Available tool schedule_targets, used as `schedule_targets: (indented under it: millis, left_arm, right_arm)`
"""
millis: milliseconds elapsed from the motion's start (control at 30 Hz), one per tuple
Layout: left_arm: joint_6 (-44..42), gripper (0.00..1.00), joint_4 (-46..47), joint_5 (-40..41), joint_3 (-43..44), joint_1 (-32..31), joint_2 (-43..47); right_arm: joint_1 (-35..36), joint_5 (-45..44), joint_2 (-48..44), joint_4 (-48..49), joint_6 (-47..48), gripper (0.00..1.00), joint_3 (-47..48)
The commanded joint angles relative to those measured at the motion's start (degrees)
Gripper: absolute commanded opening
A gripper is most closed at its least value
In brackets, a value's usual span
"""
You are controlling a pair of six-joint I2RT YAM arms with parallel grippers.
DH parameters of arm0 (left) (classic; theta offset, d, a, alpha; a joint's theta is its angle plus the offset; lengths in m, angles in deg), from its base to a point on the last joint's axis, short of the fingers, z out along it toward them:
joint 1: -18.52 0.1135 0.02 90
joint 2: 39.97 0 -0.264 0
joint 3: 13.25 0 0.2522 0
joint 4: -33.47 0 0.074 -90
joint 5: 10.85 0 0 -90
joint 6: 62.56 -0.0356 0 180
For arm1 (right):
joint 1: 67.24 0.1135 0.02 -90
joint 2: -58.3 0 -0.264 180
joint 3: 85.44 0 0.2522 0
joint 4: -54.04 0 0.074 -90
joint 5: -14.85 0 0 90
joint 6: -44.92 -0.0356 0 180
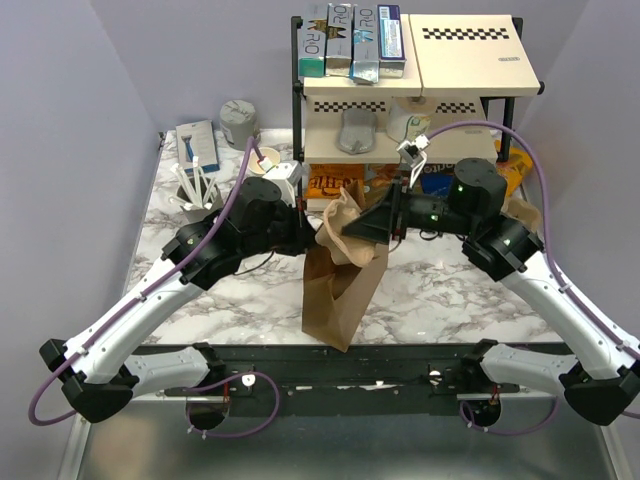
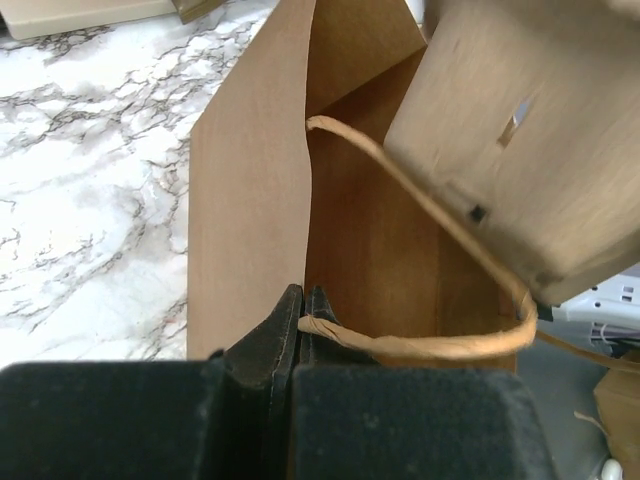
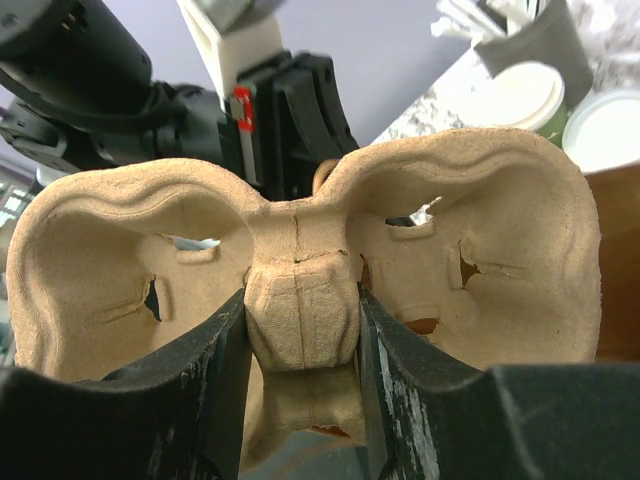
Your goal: Pack the takeout coffee
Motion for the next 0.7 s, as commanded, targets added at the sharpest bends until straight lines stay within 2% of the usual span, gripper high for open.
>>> schedule_targets:
  millis: [0, 233, 500, 667]
  left_arm:
    - [2.64, 0.00, -0.11, 2.78, -1.23, -0.11, 1.06]
    - [1.86, 0.00, 1.12, 0.67, -1.50, -0.11, 2.03]
    - [0.45, 0.00, 1.21, -2.06, -1.76, -0.11, 2.47]
    - [0.01, 0.00, 0.07, -0.83, -1.67, -0.02, 3.08]
  right_arm:
    - [-0.53, 4.64, -1.92, 0.32, -1.54, 0.45, -1.32]
    - [-2.90, 2.10, -0.43, -4.41, 1.88, 0.45, -1.76]
    - [-5.72, -1.51, 3.96, -10.48, 7.23, 0.45, 2.89]
    - [-5.72, -9.76, 5.72, -19.61, 14.53, 0.45, 8.08]
